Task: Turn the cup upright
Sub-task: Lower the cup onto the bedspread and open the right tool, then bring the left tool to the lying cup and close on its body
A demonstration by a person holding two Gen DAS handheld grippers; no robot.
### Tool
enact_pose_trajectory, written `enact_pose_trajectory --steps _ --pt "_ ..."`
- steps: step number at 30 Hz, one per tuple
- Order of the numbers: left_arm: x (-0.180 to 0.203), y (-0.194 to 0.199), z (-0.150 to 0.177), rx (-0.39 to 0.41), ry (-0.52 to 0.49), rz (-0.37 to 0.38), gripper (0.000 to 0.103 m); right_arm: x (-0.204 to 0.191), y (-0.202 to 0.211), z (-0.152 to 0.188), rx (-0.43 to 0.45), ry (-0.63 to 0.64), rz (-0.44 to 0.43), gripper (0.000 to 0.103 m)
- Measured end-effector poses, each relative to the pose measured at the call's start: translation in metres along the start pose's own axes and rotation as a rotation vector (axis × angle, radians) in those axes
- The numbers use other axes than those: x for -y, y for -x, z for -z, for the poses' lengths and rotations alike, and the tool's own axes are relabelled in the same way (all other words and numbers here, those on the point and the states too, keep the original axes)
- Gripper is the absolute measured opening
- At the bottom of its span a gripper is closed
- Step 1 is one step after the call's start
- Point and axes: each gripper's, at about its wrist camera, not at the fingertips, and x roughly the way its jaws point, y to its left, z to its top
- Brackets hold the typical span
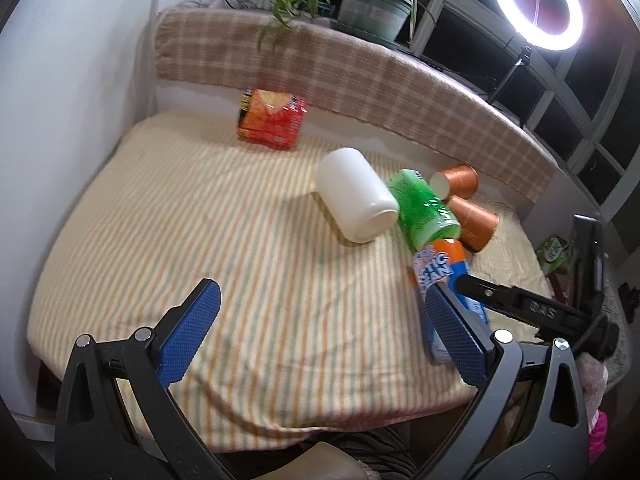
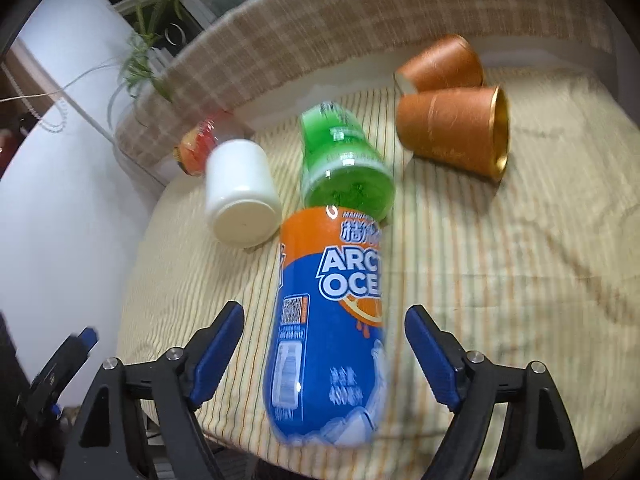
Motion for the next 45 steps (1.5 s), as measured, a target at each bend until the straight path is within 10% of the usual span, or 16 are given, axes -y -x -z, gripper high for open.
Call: enact_pose_trajectory --steps 19,45 --pt "0.060 -0.105 -0.029 -0.346 0.149 0.324 0.099 0.066 0.085 0.036 0.177 -0.008 0.214 0.086" --pt "0.102 -0.173 -0.021 -0.484 0.070 0.276 0.076 0.112 0.080 0.046 0.147 -0.140 0.222 0.087"
